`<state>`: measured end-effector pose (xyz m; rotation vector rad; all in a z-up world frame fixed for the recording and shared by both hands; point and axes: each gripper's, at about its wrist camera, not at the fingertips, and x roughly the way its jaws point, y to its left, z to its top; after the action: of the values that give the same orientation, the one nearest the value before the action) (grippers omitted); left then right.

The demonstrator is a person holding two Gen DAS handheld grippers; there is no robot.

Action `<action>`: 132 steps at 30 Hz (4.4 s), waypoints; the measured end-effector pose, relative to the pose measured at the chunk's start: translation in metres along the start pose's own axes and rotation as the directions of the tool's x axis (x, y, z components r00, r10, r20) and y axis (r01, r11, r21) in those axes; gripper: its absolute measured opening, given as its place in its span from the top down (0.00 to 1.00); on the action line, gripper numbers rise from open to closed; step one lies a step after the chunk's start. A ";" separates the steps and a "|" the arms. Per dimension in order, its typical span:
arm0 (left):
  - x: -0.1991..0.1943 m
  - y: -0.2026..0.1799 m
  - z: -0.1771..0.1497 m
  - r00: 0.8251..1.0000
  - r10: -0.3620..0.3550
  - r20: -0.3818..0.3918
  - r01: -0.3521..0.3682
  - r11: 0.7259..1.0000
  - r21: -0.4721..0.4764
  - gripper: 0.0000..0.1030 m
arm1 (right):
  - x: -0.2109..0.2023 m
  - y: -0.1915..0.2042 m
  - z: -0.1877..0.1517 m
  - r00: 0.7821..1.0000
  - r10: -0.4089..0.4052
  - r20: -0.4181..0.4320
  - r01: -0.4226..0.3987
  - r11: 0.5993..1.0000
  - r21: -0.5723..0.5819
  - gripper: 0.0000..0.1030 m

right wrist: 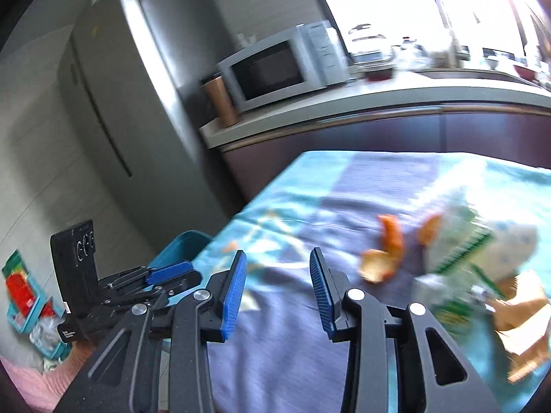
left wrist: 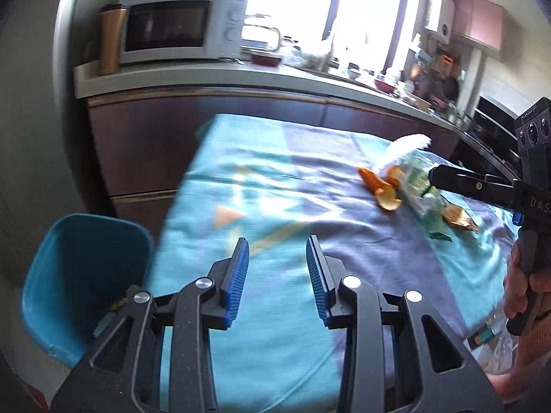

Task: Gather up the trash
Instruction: 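Grasp the orange peel with the left tool while the right tool grasps a gold wrapper, then carry the orange peel and gold wrapper over the blue bin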

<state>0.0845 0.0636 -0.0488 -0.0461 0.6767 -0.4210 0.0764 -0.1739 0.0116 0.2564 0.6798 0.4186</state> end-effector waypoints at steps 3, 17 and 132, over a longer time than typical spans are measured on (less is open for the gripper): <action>0.011 -0.028 0.000 0.999 -0.045 -0.021 0.046 0.998 0.040 0.67 | -0.028 -0.029 -0.008 0.996 -0.089 0.030 0.087 0.995 0.049 0.65; 0.076 -0.102 0.017 0.980 -0.160 -0.121 0.172 0.980 0.098 0.65 | -0.080 -0.161 -0.040 0.927 -0.374 0.024 0.351 0.887 0.300 0.60; -0.079 0.144 -0.017 0.953 0.304 -0.001 -0.298 0.936 -0.189 0.88 | 0.162 0.119 0.032 0.871 0.415 -0.264 -0.412 0.908 0.069 0.99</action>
<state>0.0714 0.2277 -0.0403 -0.1251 0.6812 -0.0599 0.1763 0.0018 -0.0108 0.3605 0.9010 0.8756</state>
